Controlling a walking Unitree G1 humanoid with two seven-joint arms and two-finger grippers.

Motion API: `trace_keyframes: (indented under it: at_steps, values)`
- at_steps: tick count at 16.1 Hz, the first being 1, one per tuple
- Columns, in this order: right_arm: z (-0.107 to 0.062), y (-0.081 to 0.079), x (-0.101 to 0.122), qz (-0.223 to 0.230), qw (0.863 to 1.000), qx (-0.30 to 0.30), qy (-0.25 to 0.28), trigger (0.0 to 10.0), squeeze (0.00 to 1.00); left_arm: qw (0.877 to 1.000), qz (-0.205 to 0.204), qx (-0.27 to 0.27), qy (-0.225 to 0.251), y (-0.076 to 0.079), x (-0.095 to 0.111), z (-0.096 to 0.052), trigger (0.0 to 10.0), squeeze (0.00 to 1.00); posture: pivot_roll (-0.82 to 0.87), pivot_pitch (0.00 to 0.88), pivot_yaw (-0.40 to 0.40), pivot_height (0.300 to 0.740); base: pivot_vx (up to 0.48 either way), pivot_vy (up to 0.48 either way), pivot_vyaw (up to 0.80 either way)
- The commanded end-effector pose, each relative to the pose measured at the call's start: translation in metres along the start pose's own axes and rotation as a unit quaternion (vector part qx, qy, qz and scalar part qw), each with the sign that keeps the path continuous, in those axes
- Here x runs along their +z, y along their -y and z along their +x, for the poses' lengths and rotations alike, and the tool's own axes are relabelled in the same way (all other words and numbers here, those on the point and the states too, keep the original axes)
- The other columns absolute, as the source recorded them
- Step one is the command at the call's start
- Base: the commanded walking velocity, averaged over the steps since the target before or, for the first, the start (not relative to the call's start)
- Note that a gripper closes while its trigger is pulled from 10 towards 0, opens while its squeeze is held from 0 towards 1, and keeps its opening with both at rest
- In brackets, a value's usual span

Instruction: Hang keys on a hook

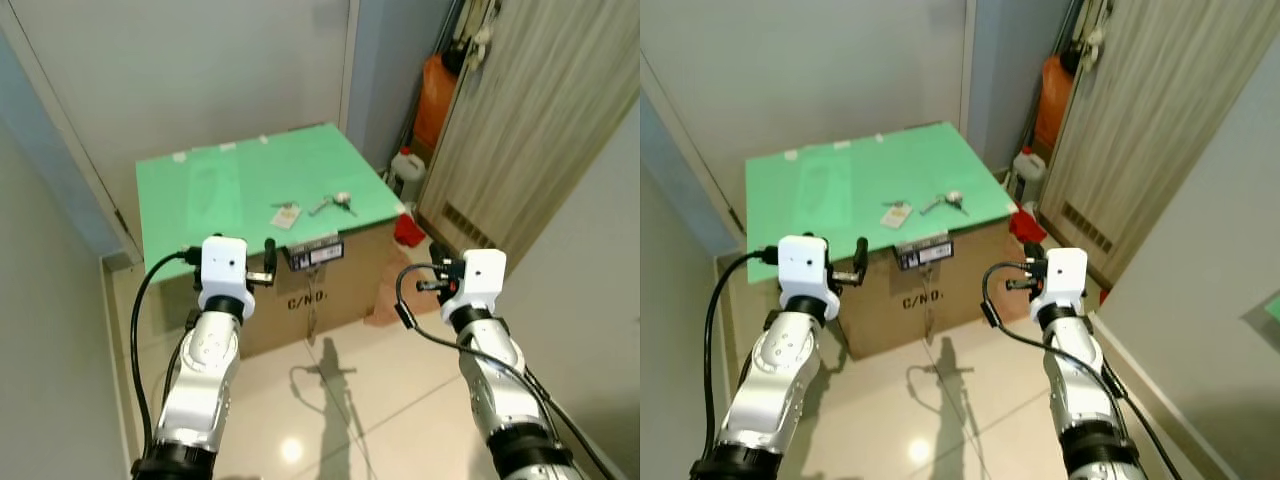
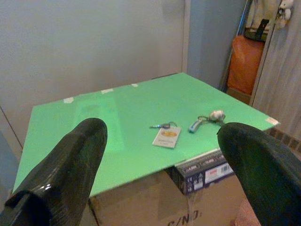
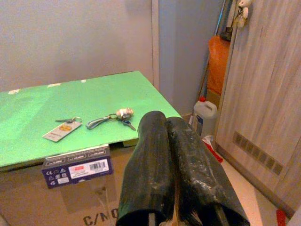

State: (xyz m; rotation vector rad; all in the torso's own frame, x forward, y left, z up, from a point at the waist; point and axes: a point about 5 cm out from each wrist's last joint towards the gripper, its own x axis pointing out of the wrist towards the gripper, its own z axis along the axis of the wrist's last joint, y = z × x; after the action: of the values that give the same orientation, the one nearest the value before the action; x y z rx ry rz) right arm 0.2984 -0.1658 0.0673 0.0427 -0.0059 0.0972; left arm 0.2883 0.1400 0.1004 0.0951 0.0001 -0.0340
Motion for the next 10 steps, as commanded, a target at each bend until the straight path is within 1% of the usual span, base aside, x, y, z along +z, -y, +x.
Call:
trace_keyframes:
  at_steps: [1,2,3,6,7,9,10]
  values:
    - [0.002,-0.002,0.002,-0.001,1.000,0.001,-0.006,10.0,0.00,1.000,0.008,-0.001,0.000,0.001,0.002,0.001,10.0,0.00,0.00,0.000,-0.011,0.740,0.446,0.000,0.00]
    - [0.003,-0.002,0.002,0.011,1.000,0.000,-0.012,10.0,0.00,1.000,0.011,-0.002,0.001,0.001,0.003,0.001,10.0,0.00,0.00,0.000,-0.010,0.740,0.446,0.000,0.00]
    - [0.003,-0.005,0.000,-0.005,1.000,0.006,-0.020,10.0,1.00,1.000,0.012,-0.003,0.001,0.000,0.004,0.002,10.0,0.00,0.00,0.000,-0.009,0.740,0.465,0.000,0.00]
    - [0.002,-0.005,-0.003,-0.008,1.000,0.009,-0.027,10.0,1.00,1.000,0.014,-0.007,0.002,0.003,0.004,0.002,10.0,0.00,0.00,0.000,-0.011,0.740,0.463,0.000,0.00]
    - [0.001,-0.002,-0.003,-0.011,0.999,0.005,-0.029,10.0,1.00,1.000,0.006,-0.014,0.012,0.007,0.007,0.002,10.0,0.00,0.00,0.000,-0.014,0.740,0.472,0.000,0.00]
    - [0.002,0.002,-0.003,-0.015,0.999,0.004,-0.031,10.0,1.00,0.999,0.009,-0.026,0.022,0.016,0.014,0.004,10.0,0.00,0.00,0.000,-0.016,0.740,0.480,0.000,0.00]
    - [0.002,0.002,-0.003,-0.016,0.999,0.004,-0.033,10.0,1.00,0.999,0.006,-0.024,0.021,0.016,0.014,0.005,10.0,0.00,0.00,0.000,-0.019,0.740,0.480,0.000,0.00]
